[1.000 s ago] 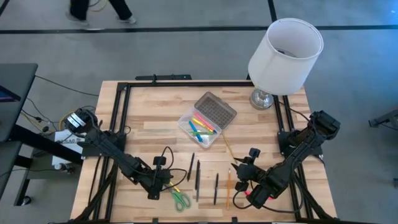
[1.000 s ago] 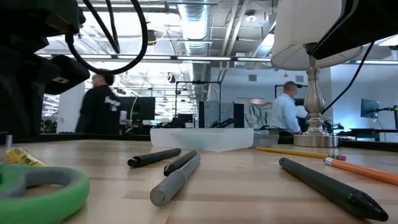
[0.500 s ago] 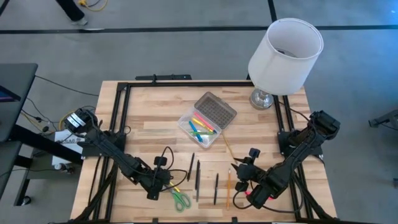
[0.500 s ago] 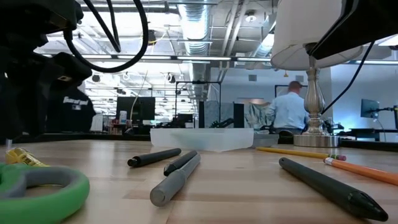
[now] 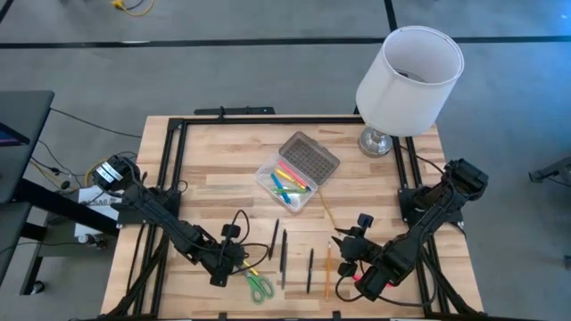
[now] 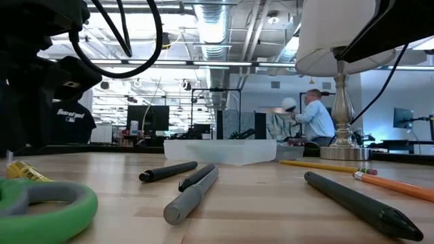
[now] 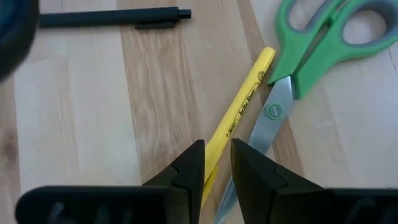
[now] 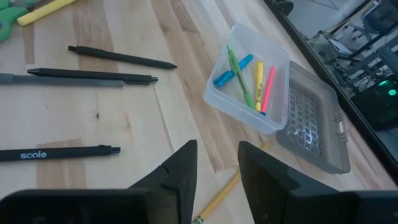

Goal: Pick & place school supplies into a supply box
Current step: Put the yellow pen into the black supply box

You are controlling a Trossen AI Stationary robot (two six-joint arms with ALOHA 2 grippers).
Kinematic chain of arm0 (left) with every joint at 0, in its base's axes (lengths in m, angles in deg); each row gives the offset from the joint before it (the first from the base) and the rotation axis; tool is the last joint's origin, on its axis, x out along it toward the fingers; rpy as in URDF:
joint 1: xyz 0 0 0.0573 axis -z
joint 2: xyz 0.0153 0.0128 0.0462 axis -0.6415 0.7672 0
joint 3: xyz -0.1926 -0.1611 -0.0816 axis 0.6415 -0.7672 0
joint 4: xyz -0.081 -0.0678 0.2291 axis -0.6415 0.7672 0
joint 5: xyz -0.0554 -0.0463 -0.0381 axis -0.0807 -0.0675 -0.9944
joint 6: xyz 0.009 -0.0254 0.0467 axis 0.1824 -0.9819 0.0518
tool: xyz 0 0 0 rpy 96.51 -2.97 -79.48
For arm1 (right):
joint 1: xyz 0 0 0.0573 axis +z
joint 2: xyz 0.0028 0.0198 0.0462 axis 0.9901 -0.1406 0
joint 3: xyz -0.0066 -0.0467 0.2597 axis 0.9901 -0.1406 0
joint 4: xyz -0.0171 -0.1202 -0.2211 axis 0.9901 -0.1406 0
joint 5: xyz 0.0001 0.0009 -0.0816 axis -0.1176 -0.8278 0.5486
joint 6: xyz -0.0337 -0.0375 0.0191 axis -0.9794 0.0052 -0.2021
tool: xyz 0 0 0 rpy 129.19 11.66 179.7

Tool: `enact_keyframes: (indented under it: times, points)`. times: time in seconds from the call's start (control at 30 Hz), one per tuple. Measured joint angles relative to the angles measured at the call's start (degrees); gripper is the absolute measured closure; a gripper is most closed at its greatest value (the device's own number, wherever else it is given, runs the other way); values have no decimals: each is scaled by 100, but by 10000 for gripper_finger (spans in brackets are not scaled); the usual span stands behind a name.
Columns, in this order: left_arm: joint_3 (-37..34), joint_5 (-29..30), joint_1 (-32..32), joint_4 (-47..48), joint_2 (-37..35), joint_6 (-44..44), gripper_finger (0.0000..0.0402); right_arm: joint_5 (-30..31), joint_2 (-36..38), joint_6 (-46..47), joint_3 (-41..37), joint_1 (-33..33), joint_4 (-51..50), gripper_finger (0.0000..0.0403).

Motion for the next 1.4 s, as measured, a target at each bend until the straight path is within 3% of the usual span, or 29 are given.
enact_keyframes:
  times: [0.37,1.4]
  points:
    - [0,-14,-17,-3,0,516,331,4,0,0,0,159,63,291]
    - [0,-93,-116,41,0,732,331,0,-2,-95,-2,225,129,291]
